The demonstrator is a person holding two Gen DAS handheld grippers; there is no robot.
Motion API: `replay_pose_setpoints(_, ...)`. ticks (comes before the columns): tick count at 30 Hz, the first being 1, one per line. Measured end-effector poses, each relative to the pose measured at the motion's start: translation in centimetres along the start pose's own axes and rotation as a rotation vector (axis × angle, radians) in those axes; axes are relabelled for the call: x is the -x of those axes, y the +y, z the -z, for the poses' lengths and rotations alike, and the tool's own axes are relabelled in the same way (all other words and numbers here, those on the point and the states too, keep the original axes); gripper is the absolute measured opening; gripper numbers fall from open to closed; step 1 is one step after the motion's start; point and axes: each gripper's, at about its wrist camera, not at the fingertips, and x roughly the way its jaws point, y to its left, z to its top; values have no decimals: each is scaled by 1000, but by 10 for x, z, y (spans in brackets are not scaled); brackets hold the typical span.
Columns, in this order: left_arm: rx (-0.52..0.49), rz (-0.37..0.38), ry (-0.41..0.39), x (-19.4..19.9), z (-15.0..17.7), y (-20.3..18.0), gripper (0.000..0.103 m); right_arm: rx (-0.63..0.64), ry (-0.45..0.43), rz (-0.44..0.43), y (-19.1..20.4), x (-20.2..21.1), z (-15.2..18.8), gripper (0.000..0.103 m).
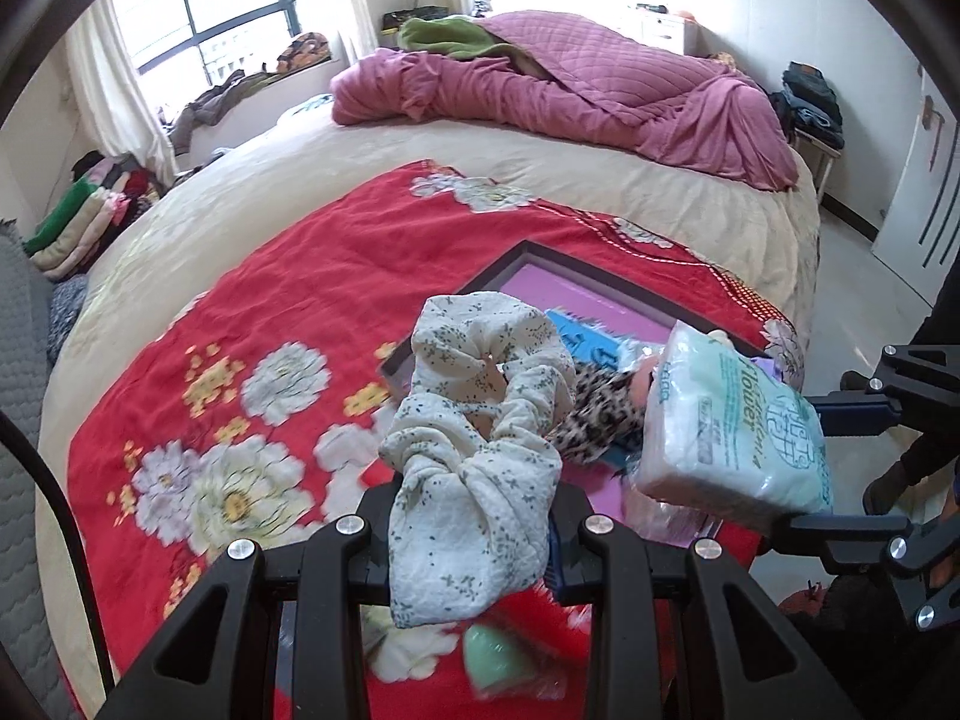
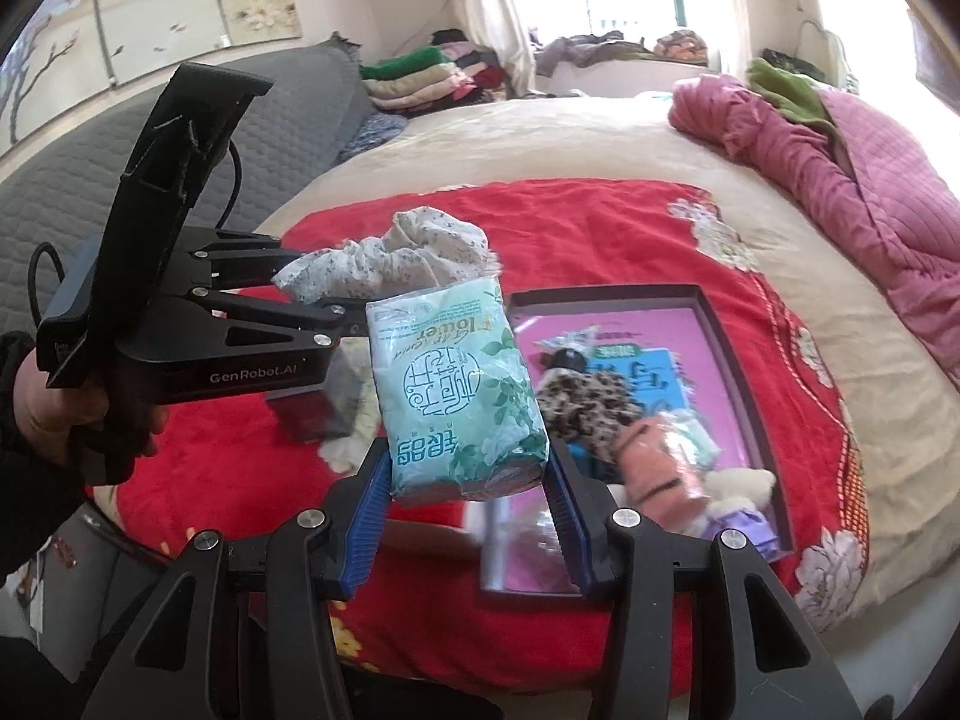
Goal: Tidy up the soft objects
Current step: 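Lift and carry the scrunchie and tissue pack over the tray with both grippers, then open the left gripper over the tray while the right gripper releases the tissue pack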
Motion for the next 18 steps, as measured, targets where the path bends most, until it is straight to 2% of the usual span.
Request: replay_pose_setpoints(18, -58, 72, 62, -80, -43, -42, 34, -97, 38, 76, -76, -29, 4, 51)
